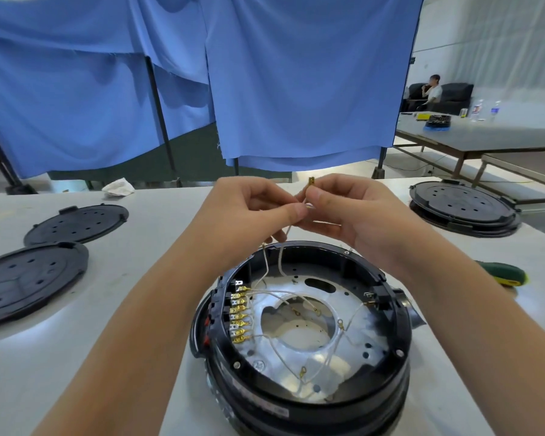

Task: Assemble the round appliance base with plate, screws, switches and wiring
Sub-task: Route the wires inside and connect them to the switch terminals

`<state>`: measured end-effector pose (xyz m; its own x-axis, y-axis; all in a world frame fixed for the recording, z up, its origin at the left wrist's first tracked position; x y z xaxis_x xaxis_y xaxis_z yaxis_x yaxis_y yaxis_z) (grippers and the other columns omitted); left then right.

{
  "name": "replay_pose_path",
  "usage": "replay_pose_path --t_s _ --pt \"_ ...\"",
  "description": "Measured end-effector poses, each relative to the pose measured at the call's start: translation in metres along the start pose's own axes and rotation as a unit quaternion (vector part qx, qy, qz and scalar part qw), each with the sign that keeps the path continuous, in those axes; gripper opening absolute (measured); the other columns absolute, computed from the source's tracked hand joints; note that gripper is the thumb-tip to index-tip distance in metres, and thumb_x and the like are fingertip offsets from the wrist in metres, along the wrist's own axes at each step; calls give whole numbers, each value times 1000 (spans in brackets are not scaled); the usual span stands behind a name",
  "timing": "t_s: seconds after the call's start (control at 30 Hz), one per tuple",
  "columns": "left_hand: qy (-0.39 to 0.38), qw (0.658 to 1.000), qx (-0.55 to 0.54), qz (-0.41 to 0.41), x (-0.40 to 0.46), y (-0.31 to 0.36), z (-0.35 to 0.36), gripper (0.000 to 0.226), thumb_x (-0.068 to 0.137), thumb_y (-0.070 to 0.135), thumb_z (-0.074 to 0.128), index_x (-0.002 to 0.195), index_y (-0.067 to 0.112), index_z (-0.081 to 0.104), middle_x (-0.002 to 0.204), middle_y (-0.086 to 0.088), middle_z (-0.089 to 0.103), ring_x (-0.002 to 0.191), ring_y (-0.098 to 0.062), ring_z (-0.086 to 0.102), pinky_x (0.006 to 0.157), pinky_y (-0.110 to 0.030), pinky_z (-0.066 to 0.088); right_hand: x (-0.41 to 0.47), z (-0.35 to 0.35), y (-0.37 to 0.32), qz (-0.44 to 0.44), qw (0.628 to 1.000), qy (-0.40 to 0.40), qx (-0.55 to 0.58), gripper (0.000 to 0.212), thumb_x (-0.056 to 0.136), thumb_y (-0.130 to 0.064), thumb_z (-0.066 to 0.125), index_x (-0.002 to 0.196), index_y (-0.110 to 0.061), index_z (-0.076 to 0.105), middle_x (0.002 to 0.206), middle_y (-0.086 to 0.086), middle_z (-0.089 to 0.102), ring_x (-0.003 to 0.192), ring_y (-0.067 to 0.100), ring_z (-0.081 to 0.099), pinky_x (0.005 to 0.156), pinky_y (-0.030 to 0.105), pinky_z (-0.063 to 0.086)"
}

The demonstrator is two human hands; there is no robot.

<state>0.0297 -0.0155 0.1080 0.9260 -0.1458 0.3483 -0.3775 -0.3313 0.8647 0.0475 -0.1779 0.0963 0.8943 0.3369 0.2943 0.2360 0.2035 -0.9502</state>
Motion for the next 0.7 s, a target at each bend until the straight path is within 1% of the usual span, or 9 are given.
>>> replay_pose_path --t_s 0.07,0.1,0.13,0.2,0.3,0.4,0.5,0.6,0.7 --pt "15 999 24 -16 3 -4 -6 9 81 31 76 83 22 73 73 7 74 58 -3 67 54 -13 51 1 -2 -3 -9 999 40 23 9 85 -16 61 86 -7 63 80 5 72 82 26 71 83 38 57" --pt "20 999 38 -31 4 -7 -11 13 81 34 75 85 22 73 75 9 74 59 -2 67 53 -13 50 1 -3 -5 -18 998 59 19 7 89 -13 59 87 -6 61 77 4 71 78 25 71 79 36 58" --pt "22 997 58 -51 5 -10 -17 16 81 37 73 86 22 72 76 10 74 59 -2 67 53 -14 50 1 -4 -6 -28 997 75 -9 7 91 -11 58 87 -6 62 72 2 70 73 23 71 73 32 58" --pt "12 987 127 -100 7 -21 -31 20 83 40 72 86 20 72 74 10 74 57 -1 66 52 -17 51 0 -2 -5 -36 988 88 -124 7 91 -12 61 86 -8 65 67 -1 68 63 16 68 64 26 57" --pt "-35 952 237 -190 6 -41 -48 29 84 43 70 81 15 70 68 5 73 53 -3 66 50 -19 50 -1 12 17 11 952 38 -305 11 89 -20 64 80 -19 68 65 -6 67 53 5 61 55 22 54" --pt "-93 920 285 -252 2 -56 -52 37 86 45 68 79 9 70 66 1 72 52 -6 66 45 -19 51 -2 25 42 56 907 -18 -418 15 89 -27 63 75 -28 68 62 -13 67 50 -2 57 54 22 49" --pt "-147 899 293 -289 1 -66 -47 41 87 47 65 80 7 70 61 1 70 50 -8 67 47 -22 53 -2 30 54 64 876 -33 -477 16 86 -32 65 71 -33 69 63 -18 67 57 -3 59 50 11 43" --pt "-172 887 298 -307 0 -71 -42 39 90 44 62 84 5 67 61 -2 69 49 -9 66 47 -22 53 1 35 54 62 858 -39 -508 19 85 -35 65 66 -37 66 59 -20 63 57 -8 56 45 7 35" --pt "-176 881 307 -315 -2 -71 -42 41 90 45 61 85 5 65 60 -3 68 51 -12 67 45 -22 52 6 41 53 58 836 -59 -542 13 86 -34 63 77 -32 72 58 -17 59 53 -6 53 45 7 31"
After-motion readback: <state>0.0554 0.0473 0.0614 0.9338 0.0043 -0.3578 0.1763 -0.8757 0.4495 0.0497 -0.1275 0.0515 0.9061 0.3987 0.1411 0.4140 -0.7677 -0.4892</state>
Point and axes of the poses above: each hand's wrist, its own x-axis towards the middle knuckle, its own z-axis out of the palm, y = z × x, the point moved 3 cm from there along x, towards the middle knuckle
